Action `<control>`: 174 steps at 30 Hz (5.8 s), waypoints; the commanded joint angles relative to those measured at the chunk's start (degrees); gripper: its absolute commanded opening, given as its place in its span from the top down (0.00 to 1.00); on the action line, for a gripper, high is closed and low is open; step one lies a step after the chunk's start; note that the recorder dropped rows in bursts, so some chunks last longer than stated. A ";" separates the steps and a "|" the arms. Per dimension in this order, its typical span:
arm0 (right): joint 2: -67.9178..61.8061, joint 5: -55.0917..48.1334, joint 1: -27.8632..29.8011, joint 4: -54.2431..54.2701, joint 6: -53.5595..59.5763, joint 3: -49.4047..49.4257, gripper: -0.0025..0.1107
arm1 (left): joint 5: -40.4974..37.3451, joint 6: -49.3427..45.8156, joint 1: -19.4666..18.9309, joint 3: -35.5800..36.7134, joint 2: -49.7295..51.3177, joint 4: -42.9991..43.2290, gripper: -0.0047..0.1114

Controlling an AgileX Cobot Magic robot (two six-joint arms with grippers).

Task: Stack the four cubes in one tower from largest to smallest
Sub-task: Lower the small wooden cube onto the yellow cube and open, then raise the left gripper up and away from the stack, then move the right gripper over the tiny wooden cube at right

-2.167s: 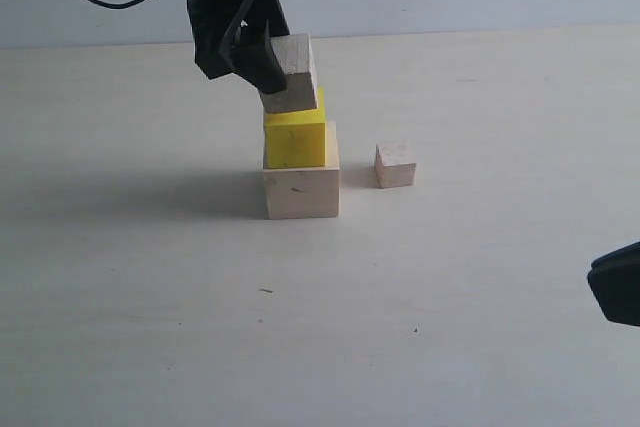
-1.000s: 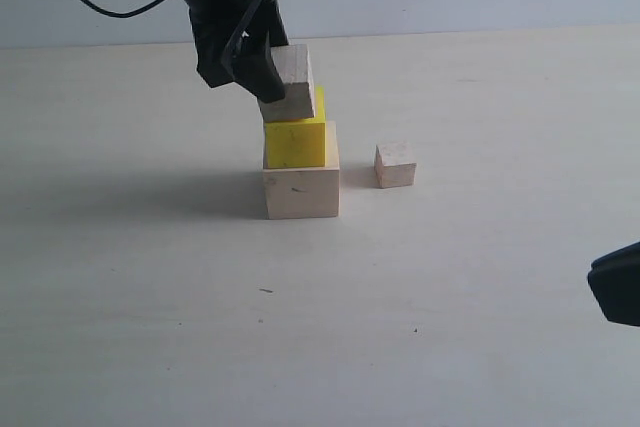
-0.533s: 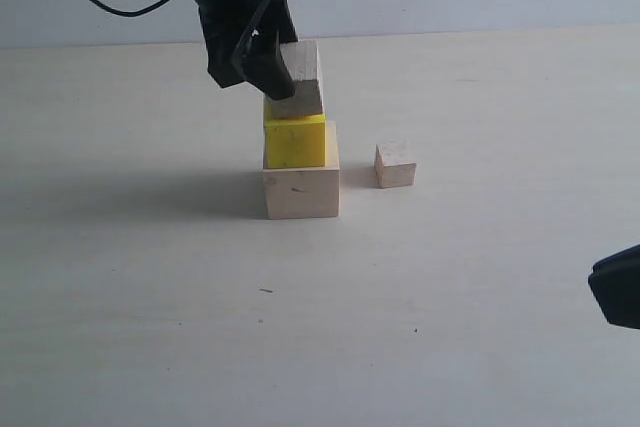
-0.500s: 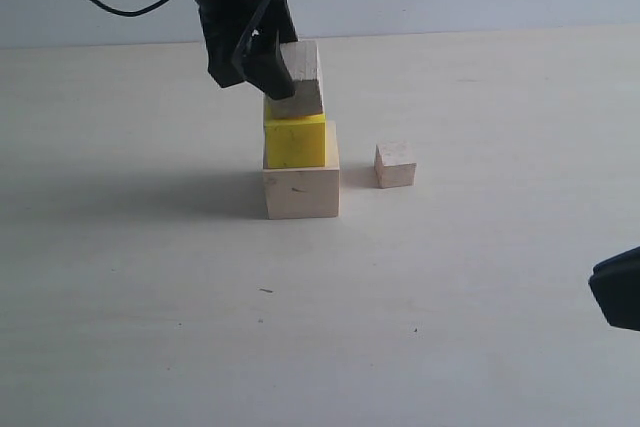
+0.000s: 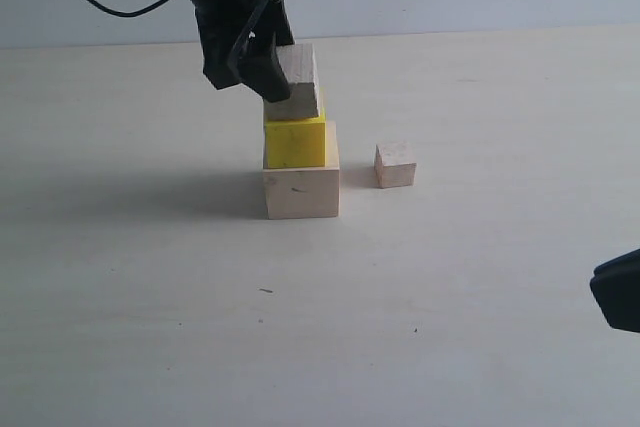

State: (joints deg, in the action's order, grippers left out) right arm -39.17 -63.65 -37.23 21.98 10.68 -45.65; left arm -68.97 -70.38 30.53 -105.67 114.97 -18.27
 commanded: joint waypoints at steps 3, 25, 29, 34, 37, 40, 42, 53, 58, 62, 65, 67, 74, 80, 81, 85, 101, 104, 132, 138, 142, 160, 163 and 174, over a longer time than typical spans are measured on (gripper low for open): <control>0.49 0.00 -0.13 0.06 0.28 0.26 0.98 | -0.01 0.10 0.16 -0.47 -0.25 0.68 0.96; 0.49 0.00 -0.13 -0.05 0.28 0.26 0.98 | 1.98 0.59 0.16 -0.47 -0.25 0.58 0.43; 0.49 0.00 -0.13 -0.16 0.28 0.26 0.98 | 1.98 0.59 0.16 -0.47 -0.25 0.58 0.43; 0.49 0.00 -0.13 -0.16 0.28 0.26 0.98 | 1.98 0.59 0.16 -0.47 -0.25 0.58 0.43; 0.49 0.00 -0.13 -0.13 0.39 0.26 0.98 | 2.08 0.59 0.16 -0.47 -0.25 1.07 0.43; 0.49 -0.12 -0.13 -0.13 0.38 0.26 0.98 | 1.97 0.59 0.16 -0.47 -0.35 1.87 0.43; 0.49 -0.22 -0.13 -0.13 0.38 0.26 0.98 | 1.97 1.28 0.16 -0.47 -0.45 1.53 0.43; 0.49 -0.33 -0.13 -0.13 0.49 0.26 0.98 | 1.89 3.30 0.16 -0.47 -0.92 -0.19 0.43; 0.49 -0.49 -0.13 -0.13 0.49 0.26 0.98 | 2.00 3.30 0.16 -0.47 -2.12 -0.19 0.43; 0.49 -0.47 -0.13 -0.13 0.62 0.26 0.98 | 2.25 3.30 0.16 -0.47 -3.81 -0.19 0.43; 0.49 -0.47 -0.13 -0.13 0.66 0.26 0.98 | 2.25 3.53 0.16 -0.47 -5.49 -0.24 0.43; 0.49 -0.47 -0.13 -0.13 0.66 0.26 0.98 | 2.25 4.25 0.16 -0.47 -6.98 -0.24 0.43; 0.49 0.80 -0.13 -0.13 0.63 0.26 0.98 | 4.37 13.21 0.16 -0.47 -13.96 -1.85 0.51; 0.49 2.86 -0.13 -0.13 0.72 0.26 0.98 | 1.18 27.17 0.16 -0.47 -19.57 1.31 0.96; 0.49 2.98 -0.13 -0.13 0.72 0.26 0.98 | 0.16 28.61 0.16 -0.47 -20.31 2.98 0.96; 0.49 4.85 -0.13 -0.13 0.30 0.26 0.98 | -0.99 40.29 0.16 -0.32 -22.71 10.37 0.96; -0.33 22.14 -0.13 -12.66 -10.68 0.26 0.98 | 27.78 69.26 -7.28 51.24 -64.27 23.57 0.96; -5.44 25.18 -0.13 -24.17 -17.43 0.15 0.98 | 33.81 69.26 -11.31 64.83 -72.34 23.57 0.96; -57.31 27.29 14.43 -29.04 -28.16 -18.05 0.98 | 38.28 73.66 -12.09 76.34 -71.10 23.35 0.96; -62.40 24.97 14.62 -20.24 -19.25 -24.01 0.98 | 38.76 73.66 -12.09 76.34 -69.53 23.44 0.96; -64.99 25.10 14.62 -19.35 -19.16 -24.58 0.94 | 38.87 74.18 -12.09 76.34 -69.53 23.44 0.96; -71.40 27.44 14.62 -15.07 -15.57 -29.42 0.49 | 39.37 75.70 -12.09 76.34 -69.53 22.22 0.96; -72.65 26.76 14.62 -15.07 -15.68 -31.19 0.49 | 39.75 75.55 -12.09 76.34 -69.53 22.22 0.96; -77.64 24.92 14.62 -15.07 -15.78 -34.23 0.49 | 40.03 75.33 -12.09 76.34 -69.53 22.22 0.96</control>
State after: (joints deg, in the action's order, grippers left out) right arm -116.18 -38.22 -22.84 6.72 -5.34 -78.91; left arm -29.84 4.96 18.60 -29.54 45.44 4.60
